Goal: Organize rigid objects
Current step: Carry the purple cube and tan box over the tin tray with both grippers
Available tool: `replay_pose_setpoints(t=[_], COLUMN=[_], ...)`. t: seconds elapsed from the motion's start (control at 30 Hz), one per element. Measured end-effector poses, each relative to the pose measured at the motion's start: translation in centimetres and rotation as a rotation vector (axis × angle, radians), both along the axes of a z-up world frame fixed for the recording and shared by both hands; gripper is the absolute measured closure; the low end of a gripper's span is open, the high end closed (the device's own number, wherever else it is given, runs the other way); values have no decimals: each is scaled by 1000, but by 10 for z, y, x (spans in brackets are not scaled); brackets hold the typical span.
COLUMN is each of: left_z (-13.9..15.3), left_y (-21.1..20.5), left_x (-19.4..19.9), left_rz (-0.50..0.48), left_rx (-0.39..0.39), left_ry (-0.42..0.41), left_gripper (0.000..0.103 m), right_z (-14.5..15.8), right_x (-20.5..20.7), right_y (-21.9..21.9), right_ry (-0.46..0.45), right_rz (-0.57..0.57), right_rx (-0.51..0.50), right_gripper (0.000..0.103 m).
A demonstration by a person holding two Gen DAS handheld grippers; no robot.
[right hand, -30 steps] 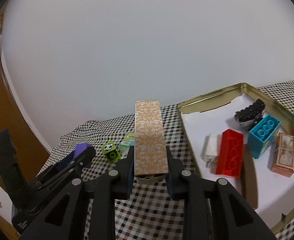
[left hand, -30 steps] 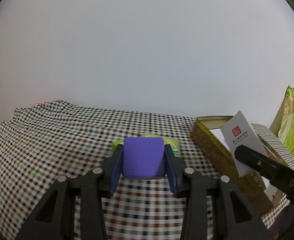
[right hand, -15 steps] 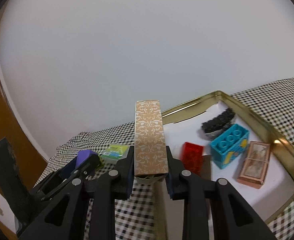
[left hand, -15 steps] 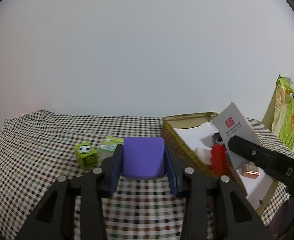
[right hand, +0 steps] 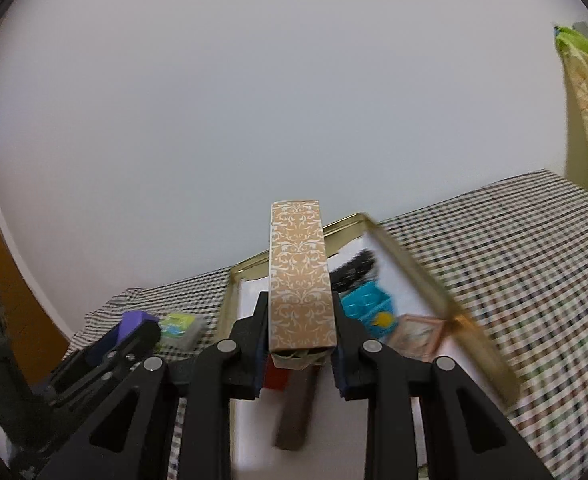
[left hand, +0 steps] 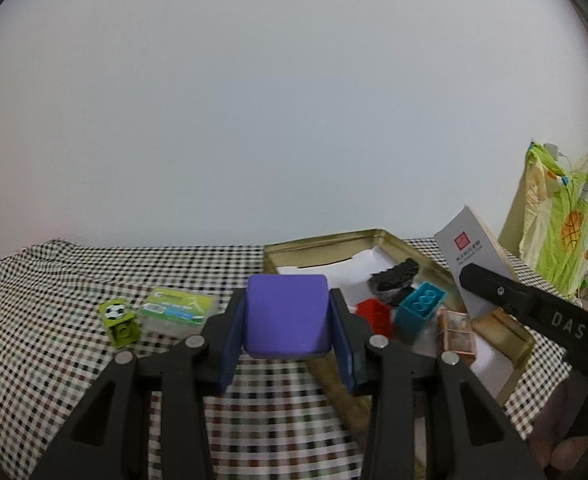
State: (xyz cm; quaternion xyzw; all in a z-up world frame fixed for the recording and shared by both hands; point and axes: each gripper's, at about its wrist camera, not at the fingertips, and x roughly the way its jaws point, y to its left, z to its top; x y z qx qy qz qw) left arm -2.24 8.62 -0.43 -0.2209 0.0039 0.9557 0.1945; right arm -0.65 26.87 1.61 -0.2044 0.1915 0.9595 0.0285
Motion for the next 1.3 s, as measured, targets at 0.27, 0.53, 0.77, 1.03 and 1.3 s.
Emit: replay_pose_setpoints(t=[0.27,0.53,0.77,1.03,1.3], left_z=[3,-5,-9,-14,-17], left_y=[36,76,81,86,84], left_x=[12,22,28,28,22], left_rz=[-65,-126,-138,-143,-132], left_rx=[-14,-56,-93,-122,-120], left_ry=[5,-30,-29,-27,-64], left_gripper=[64,64,64,64,64], right_z=[-4,-13,-20,-32,-39], right_x=[9,10,3,-17,-20], right_y=[26,32,37,33,32], right_ry=[-12,-73,-140,-177,-207], right_rz=[-49,-77,-100,-88,-95], right_rx=[32,27,34,50,52], right_gripper=[75,75,75,75,75])
